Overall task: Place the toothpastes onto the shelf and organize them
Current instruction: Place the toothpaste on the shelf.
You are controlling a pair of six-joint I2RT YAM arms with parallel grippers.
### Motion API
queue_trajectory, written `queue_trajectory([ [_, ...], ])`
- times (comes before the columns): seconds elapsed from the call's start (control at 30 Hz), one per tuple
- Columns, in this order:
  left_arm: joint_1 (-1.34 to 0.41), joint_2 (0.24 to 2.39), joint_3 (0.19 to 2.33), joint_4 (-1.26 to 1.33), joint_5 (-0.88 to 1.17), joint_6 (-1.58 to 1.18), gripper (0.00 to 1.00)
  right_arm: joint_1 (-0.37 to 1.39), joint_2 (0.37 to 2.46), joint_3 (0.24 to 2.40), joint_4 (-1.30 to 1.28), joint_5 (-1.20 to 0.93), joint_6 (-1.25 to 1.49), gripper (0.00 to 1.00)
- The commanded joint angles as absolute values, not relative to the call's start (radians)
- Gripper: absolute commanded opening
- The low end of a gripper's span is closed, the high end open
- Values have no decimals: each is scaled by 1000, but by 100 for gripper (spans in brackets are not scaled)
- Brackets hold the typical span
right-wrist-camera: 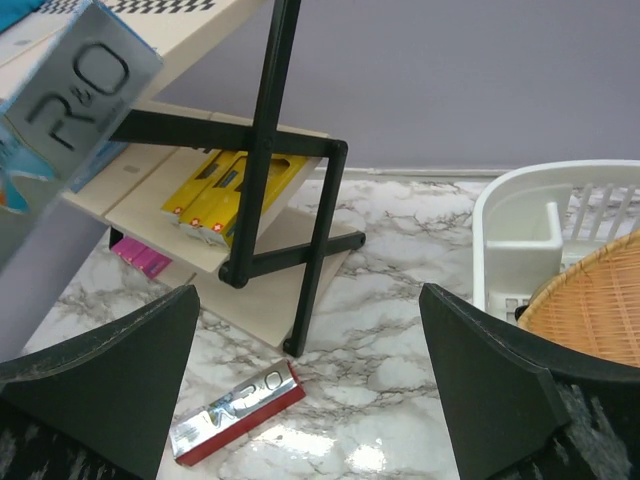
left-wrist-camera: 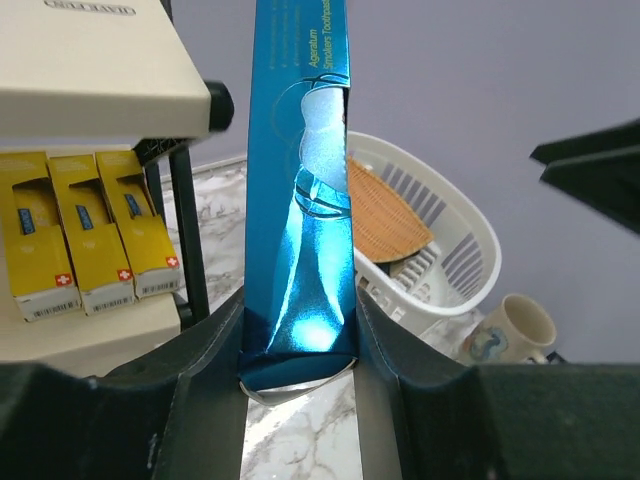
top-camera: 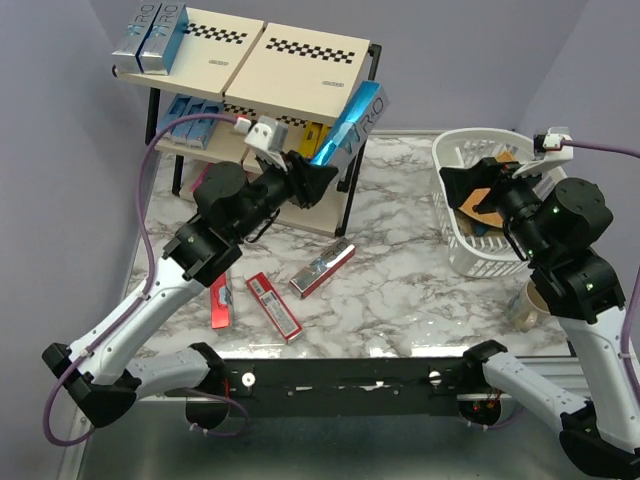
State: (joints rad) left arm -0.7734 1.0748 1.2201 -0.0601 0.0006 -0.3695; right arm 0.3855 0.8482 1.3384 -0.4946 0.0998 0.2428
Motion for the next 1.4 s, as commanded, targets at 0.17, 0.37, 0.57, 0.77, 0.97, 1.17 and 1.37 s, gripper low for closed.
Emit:
queue_trajectory([
  [0.17,-524,1153,1526,-232,89,-632,43,382,830,1253,-457,60,212,100],
  [0.37,-371,1230,1673,-304,164,-747,43,382,833,1220,-449,22,203,100],
  [0.57,-238,1292,1770,-366,160,-811,45,382,836,1197,-440,5,184,100],
  [0.77,-123,1341,1868,-459,143,-818,49,382,831,1164,-423,-37,189,100],
  [0.97,-29,1385,1910,-505,181,-847,50,382,822,1144,-413,-43,184,100],
  [1.17,44,1459,1959,-537,265,-865,50,382,813,1126,-408,-35,175,100],
  [1.37,71,1511,2003,-564,235,-870,51,383,813,1114,-406,-34,175,100],
])
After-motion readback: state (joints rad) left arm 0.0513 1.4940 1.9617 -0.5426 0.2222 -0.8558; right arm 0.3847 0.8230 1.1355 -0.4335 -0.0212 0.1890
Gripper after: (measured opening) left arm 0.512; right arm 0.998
